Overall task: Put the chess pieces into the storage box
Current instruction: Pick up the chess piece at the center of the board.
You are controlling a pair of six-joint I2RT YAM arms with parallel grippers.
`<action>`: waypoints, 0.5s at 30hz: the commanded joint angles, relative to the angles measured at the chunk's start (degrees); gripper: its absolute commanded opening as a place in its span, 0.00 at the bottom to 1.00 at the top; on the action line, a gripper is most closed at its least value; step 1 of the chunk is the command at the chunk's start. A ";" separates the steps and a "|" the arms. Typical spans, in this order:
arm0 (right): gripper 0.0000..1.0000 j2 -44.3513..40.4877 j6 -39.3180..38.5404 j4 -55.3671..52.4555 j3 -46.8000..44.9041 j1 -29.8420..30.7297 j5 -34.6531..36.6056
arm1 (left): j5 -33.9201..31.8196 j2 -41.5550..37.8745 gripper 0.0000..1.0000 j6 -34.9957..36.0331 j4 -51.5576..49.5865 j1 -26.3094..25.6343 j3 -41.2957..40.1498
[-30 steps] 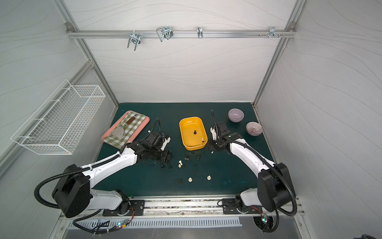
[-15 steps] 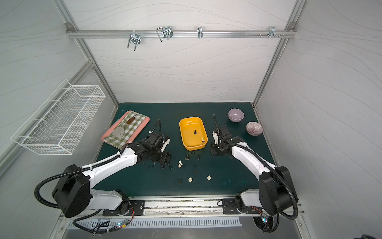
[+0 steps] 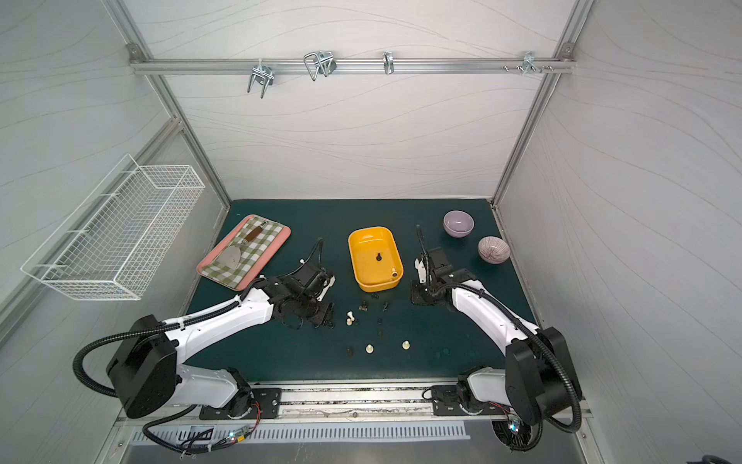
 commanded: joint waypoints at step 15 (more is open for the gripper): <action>0.24 -1.16 1.14 1.04 -1.57 -0.43 -0.88 | -2.61 5.03 0.50 1.46 0.60 -0.74 4.69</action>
